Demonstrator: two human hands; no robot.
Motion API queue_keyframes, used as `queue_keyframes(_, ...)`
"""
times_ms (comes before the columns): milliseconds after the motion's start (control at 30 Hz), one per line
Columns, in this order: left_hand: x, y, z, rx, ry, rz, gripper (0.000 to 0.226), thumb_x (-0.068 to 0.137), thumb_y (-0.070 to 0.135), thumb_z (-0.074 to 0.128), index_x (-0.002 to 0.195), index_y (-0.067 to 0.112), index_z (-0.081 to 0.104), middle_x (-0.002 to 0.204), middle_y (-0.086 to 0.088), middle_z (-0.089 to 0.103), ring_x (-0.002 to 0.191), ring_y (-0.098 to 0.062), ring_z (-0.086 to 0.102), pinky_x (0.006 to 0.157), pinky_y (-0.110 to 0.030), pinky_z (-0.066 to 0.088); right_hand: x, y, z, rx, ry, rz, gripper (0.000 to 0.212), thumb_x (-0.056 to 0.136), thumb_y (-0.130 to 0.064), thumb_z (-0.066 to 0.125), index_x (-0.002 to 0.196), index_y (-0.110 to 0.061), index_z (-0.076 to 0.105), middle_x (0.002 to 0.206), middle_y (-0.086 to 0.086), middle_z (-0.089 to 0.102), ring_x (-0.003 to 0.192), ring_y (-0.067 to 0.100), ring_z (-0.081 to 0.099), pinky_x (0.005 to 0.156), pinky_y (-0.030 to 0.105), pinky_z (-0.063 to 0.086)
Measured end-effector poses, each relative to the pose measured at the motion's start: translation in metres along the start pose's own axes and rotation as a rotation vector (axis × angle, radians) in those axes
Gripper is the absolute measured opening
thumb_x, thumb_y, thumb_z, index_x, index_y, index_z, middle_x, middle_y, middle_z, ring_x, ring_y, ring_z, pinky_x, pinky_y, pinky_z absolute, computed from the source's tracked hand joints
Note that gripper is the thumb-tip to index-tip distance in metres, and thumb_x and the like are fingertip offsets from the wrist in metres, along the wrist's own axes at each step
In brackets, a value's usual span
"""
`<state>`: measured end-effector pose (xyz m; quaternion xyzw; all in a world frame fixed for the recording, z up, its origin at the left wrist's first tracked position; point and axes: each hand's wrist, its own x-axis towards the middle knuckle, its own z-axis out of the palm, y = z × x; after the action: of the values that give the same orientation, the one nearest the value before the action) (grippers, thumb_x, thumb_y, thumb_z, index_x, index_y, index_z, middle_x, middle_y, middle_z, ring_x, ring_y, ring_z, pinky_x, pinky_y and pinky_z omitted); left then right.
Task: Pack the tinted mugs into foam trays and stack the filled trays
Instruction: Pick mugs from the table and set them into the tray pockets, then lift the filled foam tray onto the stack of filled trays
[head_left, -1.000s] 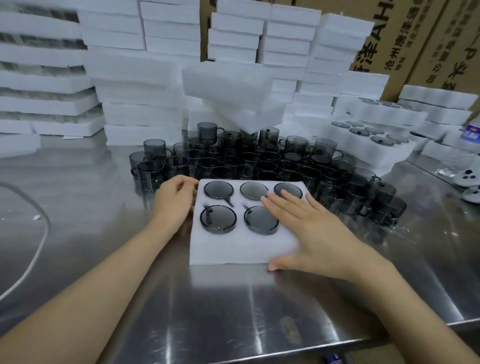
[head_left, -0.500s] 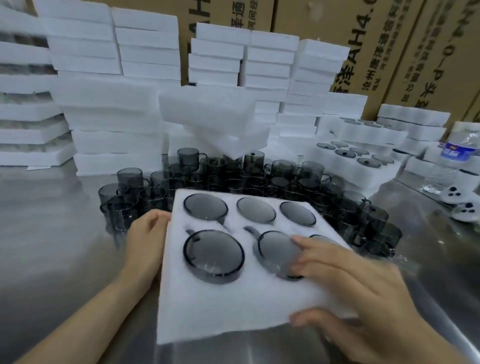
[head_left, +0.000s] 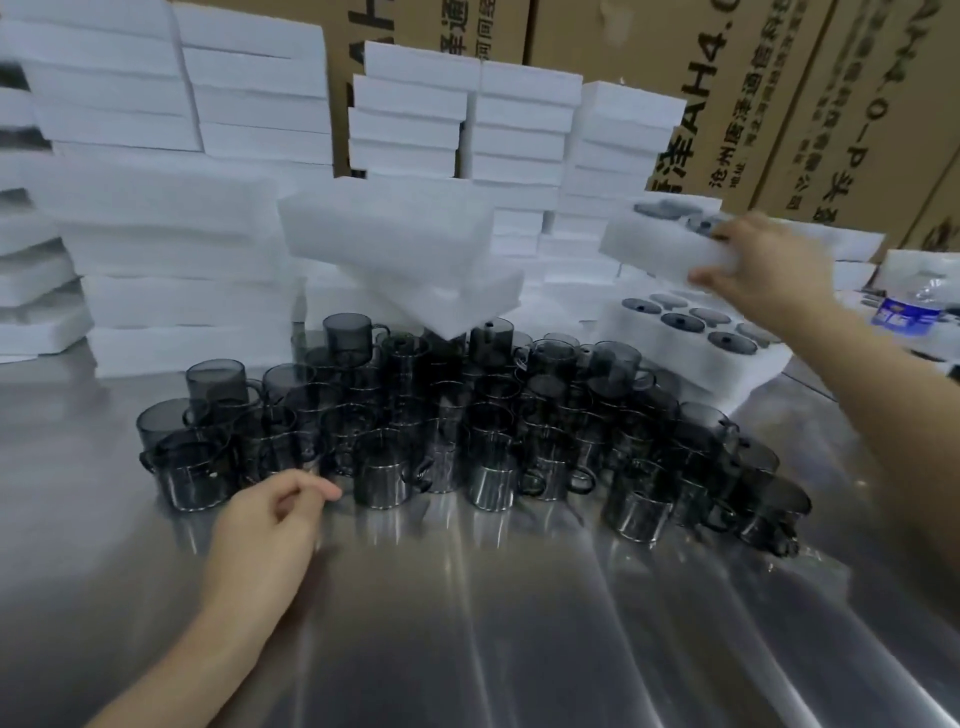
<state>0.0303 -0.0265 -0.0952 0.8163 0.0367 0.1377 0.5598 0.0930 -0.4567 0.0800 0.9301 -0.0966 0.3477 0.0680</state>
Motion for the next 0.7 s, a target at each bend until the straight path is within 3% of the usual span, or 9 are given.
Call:
queue_keyframes(100, 0.000, 0.000, 0.000, 0.007, -0.010, 0.011, 0.041, 0.092, 0.012, 0.052, 0.069, 0.042, 0.069, 0.065, 0.001, 0.068, 0.069, -0.039, 0.062, 0.058, -0.029, 0.035, -0.001, 0.003, 0.045, -0.116, -0.212, 0.031, 0.045, 0.093, -0.034, 0.058, 0.132, -0.012, 0.053, 0.121, 0.020, 0.059, 0.107, 0.037, 0.056, 0.073, 0.040, 0.050)
queue_keyframes(200, 0.000, 0.001, -0.001, 0.014, -0.026, 0.024, 0.043, 0.091, 0.010, 0.052, 0.070, 0.045, 0.068, 0.060, 0.002, 0.065, 0.056, -0.030, 0.053, 0.057, -0.029, 0.033, -0.008, 0.005, 0.067, -0.120, -0.127, 0.040, 0.042, 0.093, -0.030, 0.055, 0.133, -0.014, 0.052, 0.123, 0.018, 0.058, 0.111, 0.037, 0.053, 0.067, 0.037, 0.041)
queue_keyframes(333, 0.000, 0.001, -0.001, 0.044, -0.043, 0.009, 0.040, 0.089, 0.014, 0.053, 0.072, 0.047, 0.067, 0.056, 0.009, 0.062, 0.059, -0.025, 0.055, 0.060, -0.029, 0.035, 0.002, 0.012, 0.061, -0.134, -0.164, 0.043, 0.039, 0.094, -0.033, 0.055, 0.129, -0.016, 0.055, 0.123, 0.014, 0.059, 0.111, 0.036, 0.053, 0.067, 0.038, 0.041)
queue_keyframes(467, -0.001, 0.000, -0.002, 0.045, -0.056, -0.008, 0.037, 0.088, 0.015, 0.052, 0.076, 0.048, 0.066, 0.043, 0.013, 0.051, 0.047, -0.015, 0.044, 0.057, -0.029, 0.032, -0.008, 0.011, 0.064, -0.079, 0.018, 0.050, 0.019, 0.092, -0.019, 0.058, 0.100, -0.003, 0.062, 0.098, 0.023, 0.063, 0.112, 0.037, 0.047, 0.063, 0.042, 0.043)
queue_keyframes(533, -0.001, 0.000, -0.002, 0.046, -0.062, -0.012, 0.035, 0.088, 0.017, 0.052, 0.078, 0.048, 0.066, 0.045, 0.014, 0.052, 0.041, -0.008, 0.041, 0.055, -0.028, 0.032, -0.011, 0.005, 0.065, -0.117, 0.006, 0.097, 0.019, 0.092, -0.015, 0.058, 0.101, 0.001, 0.063, 0.096, 0.027, 0.062, 0.110, 0.039, 0.048, 0.071, 0.043, 0.040)
queue_keyframes(633, 0.000, 0.002, 0.000, 0.070, -0.074, -0.031, 0.033, 0.087, 0.020, 0.052, 0.077, 0.049, 0.066, 0.049, 0.017, 0.058, 0.040, -0.005, 0.045, 0.054, -0.028, 0.033, 0.008, -0.026, 0.051, -0.240, -0.099, 0.214, 0.017, 0.087, -0.009, 0.053, 0.086, 0.001, 0.067, 0.078, 0.020, 0.059, 0.083, 0.032, 0.050, 0.095, 0.043, 0.035)
queue_keyframes(700, 0.000, 0.003, 0.001, 0.091, -0.078, -0.028, 0.033, 0.087, 0.021, 0.052, 0.078, 0.049, 0.066, 0.051, 0.018, 0.059, 0.042, -0.003, 0.047, 0.055, -0.028, 0.034, 0.024, -0.068, 0.037, -0.108, 0.032, 0.088, 0.020, 0.085, -0.007, 0.051, 0.090, -0.002, 0.071, 0.087, 0.020, 0.064, 0.088, 0.035, 0.054, 0.100, 0.044, 0.035)
